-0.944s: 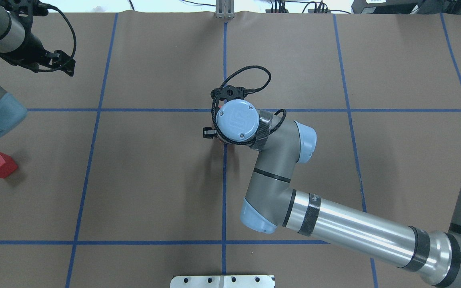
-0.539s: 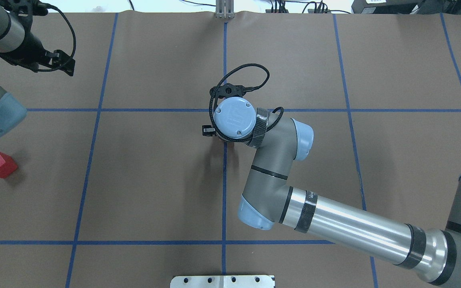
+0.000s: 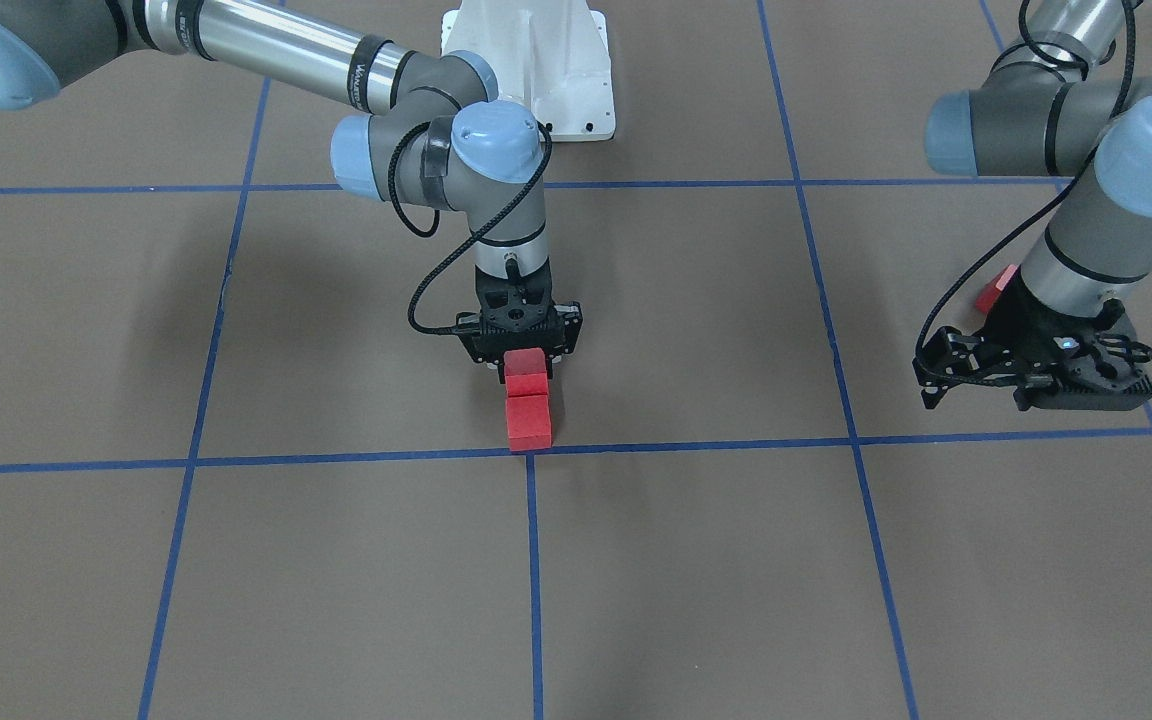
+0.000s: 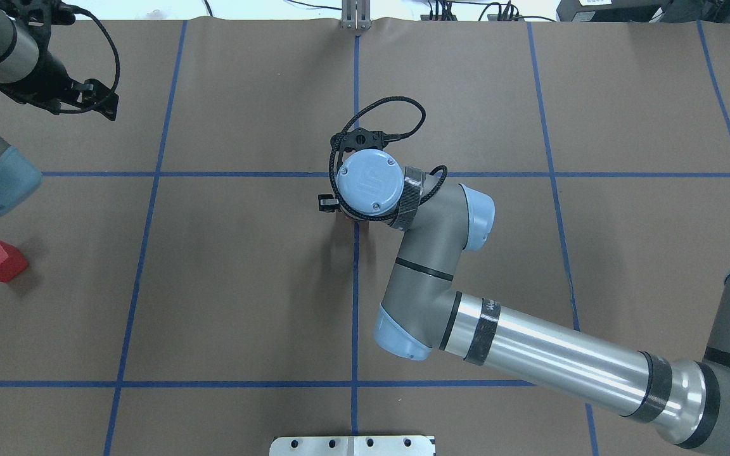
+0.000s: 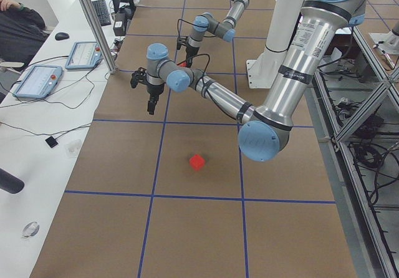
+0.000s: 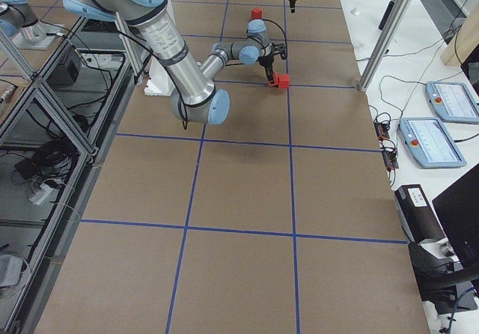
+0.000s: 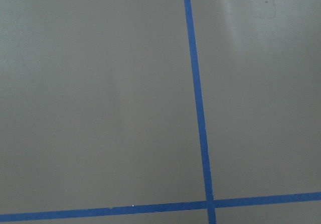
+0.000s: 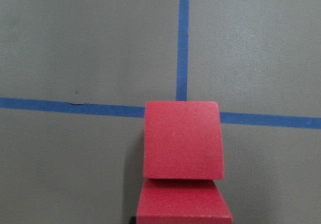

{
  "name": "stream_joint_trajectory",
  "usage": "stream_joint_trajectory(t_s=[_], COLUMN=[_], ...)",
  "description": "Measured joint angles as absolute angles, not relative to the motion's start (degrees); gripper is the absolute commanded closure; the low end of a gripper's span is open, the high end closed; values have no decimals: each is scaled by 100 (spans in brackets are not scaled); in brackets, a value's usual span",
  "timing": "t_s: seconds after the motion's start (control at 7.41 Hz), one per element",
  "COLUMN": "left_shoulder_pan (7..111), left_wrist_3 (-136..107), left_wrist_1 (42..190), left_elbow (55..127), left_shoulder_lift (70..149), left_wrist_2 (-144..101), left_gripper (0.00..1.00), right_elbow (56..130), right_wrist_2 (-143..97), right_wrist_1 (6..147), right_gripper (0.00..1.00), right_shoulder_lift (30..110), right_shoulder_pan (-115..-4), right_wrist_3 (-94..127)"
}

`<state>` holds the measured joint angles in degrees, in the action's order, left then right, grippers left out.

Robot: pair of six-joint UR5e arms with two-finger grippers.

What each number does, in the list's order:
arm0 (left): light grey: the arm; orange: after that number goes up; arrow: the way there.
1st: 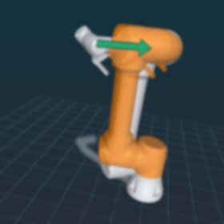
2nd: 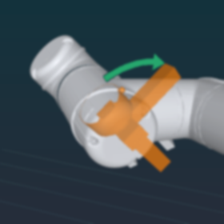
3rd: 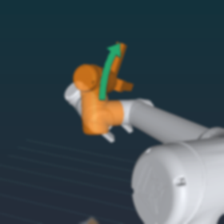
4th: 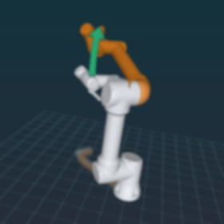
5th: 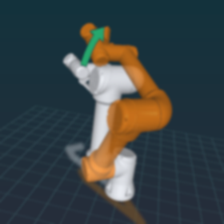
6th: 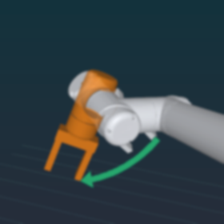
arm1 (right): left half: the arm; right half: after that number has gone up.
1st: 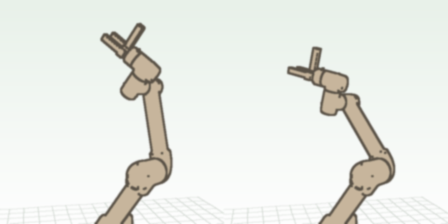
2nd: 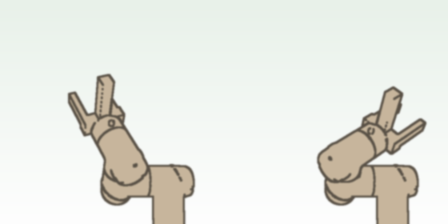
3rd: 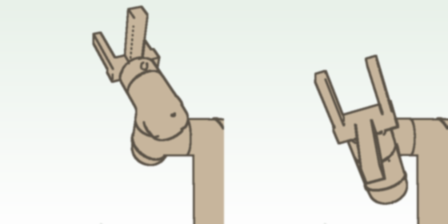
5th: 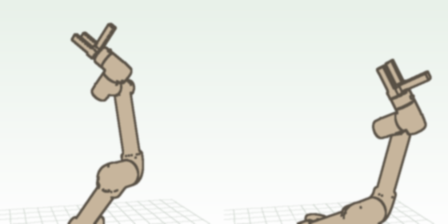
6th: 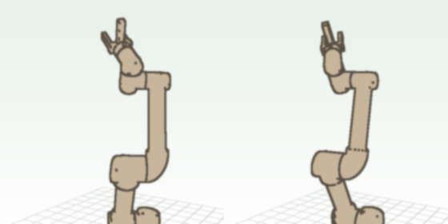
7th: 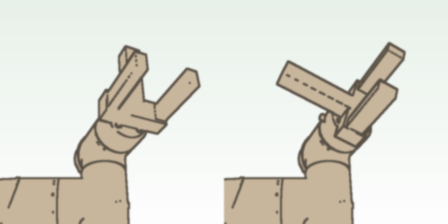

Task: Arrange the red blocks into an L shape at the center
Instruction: 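Lower the red cube beside the center cube, nearer the robot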

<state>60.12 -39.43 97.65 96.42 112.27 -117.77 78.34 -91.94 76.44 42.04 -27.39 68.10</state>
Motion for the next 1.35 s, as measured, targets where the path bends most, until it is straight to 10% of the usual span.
stream_joint_trajectory(t_s=[0.67,1.08,1.35], left_shoulder_pan=[6004,6003,6003], left_wrist_3=[-3946,-3946,-3946], left_wrist_1=[9757,9763,9759], left_elbow=[9642,9642,9642], left_shoulder_lift=[11237,11233,11233], left_wrist_2=[-11777,-11777,-11777], left_gripper=[1,1,1], right_elbow=[7790,7777,7764], right_wrist_2=[-9193,-9193,-9193], right_wrist_1=[7639,7642,7638], right_gripper=[93,32,18], right_shoulder_lift=[4201,4206,4208], right_shoulder_pan=[-2785,-2814,-2823], right_wrist_3=[6804,6801,6790])
